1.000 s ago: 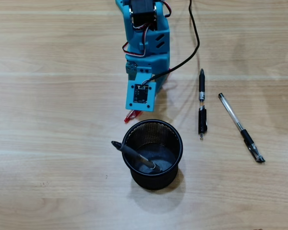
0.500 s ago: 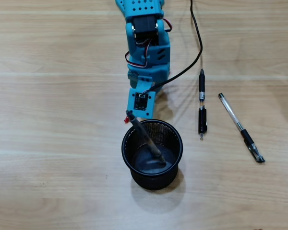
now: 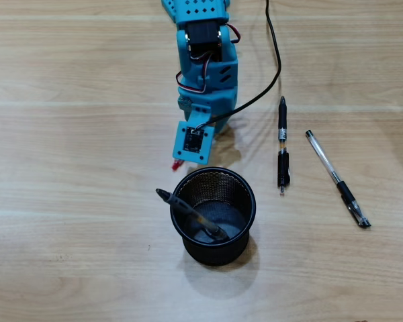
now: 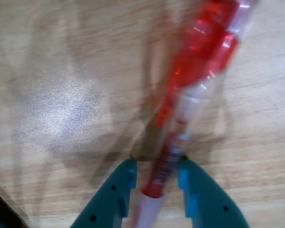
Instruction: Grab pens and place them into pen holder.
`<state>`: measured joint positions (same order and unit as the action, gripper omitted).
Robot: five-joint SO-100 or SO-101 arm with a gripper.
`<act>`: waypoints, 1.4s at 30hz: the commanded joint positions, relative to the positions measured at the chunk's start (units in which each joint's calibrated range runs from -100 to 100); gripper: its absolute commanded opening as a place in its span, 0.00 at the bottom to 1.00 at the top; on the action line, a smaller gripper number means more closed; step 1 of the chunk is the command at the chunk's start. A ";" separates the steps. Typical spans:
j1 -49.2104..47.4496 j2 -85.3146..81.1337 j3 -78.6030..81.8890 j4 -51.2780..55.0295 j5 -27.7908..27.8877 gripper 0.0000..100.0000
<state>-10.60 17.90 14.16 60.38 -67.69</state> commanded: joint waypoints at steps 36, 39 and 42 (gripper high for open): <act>-0.98 -34.15 -18.98 13.10 0.25 0.02; -2.25 -33.81 -20.78 12.84 1.17 0.02; -2.79 -33.23 -22.50 7.85 2.89 0.02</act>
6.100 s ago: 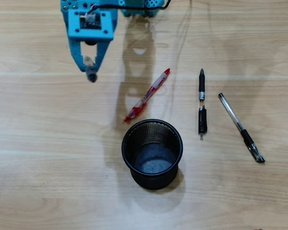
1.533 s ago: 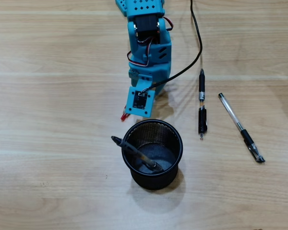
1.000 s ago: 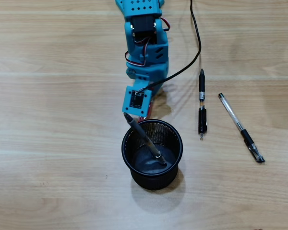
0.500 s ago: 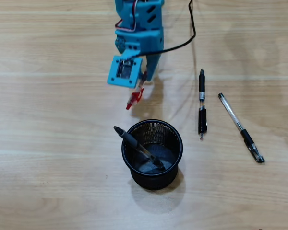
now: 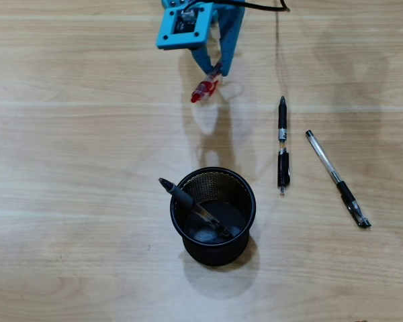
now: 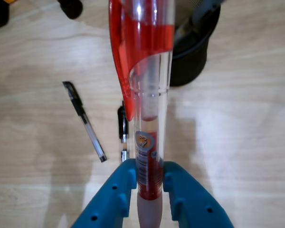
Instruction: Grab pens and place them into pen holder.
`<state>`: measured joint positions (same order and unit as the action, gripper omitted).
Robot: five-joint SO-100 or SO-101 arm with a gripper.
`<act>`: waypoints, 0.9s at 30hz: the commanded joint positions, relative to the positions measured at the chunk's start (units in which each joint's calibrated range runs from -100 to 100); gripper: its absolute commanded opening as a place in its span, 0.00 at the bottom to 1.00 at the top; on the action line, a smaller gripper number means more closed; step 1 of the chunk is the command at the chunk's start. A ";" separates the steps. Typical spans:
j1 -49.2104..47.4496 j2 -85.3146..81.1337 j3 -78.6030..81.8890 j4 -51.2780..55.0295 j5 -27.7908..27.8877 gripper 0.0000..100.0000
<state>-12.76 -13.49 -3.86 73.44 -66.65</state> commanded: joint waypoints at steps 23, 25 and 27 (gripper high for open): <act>0.10 28.14 -4.57 -72.02 7.44 0.02; 0.83 29.91 -4.48 -75.04 7.44 0.02; 1.37 31.25 -4.48 -77.27 8.36 0.02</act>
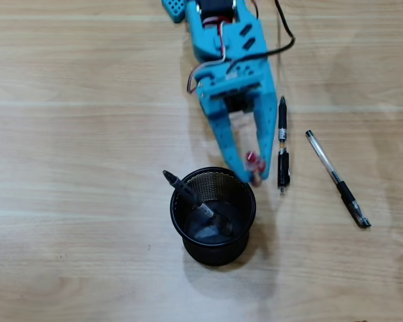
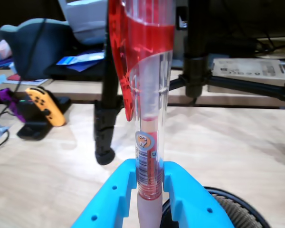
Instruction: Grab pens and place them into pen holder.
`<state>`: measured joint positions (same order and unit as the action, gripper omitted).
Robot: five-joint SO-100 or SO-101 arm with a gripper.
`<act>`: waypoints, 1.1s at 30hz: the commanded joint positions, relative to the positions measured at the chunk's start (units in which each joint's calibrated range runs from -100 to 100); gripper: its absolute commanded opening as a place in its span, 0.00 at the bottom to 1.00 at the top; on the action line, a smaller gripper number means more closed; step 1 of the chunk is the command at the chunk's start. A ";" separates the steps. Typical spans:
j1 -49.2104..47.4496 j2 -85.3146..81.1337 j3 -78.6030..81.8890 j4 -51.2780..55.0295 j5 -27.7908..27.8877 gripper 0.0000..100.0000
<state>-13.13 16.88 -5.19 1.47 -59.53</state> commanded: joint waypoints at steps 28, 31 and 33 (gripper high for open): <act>4.37 2.23 6.14 -7.11 6.67 0.18; 4.00 1.56 5.87 -7.11 6.73 0.18; 3.73 1.22 5.15 -7.11 6.98 0.18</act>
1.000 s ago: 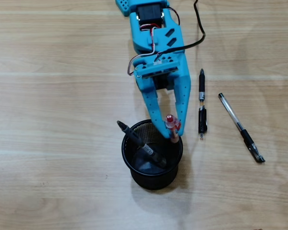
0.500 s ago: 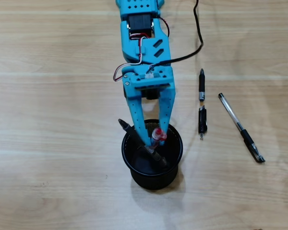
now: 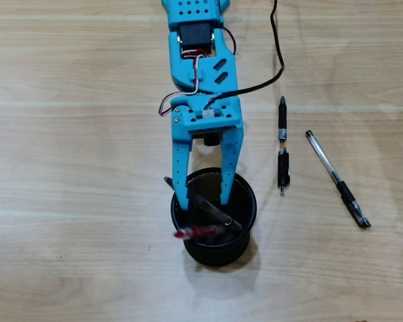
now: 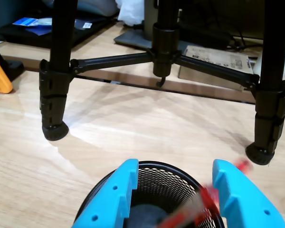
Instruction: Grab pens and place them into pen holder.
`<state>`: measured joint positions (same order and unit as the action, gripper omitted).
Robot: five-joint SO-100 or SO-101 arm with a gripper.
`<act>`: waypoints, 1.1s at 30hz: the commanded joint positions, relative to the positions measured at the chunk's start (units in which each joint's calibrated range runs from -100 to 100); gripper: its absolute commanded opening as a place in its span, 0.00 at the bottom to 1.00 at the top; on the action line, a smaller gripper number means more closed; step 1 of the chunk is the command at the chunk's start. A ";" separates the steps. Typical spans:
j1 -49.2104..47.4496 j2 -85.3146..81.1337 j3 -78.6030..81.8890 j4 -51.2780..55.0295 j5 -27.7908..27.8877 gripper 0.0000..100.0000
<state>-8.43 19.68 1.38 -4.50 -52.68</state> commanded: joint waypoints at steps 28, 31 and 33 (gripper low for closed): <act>-19.75 -26.61 12.01 56.54 -0.23 0.02; -20.12 -24.93 9.94 56.63 -0.28 0.02; -20.12 -21.90 6.24 58.26 -0.28 0.02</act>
<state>-28.01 -3.73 14.34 51.90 -52.68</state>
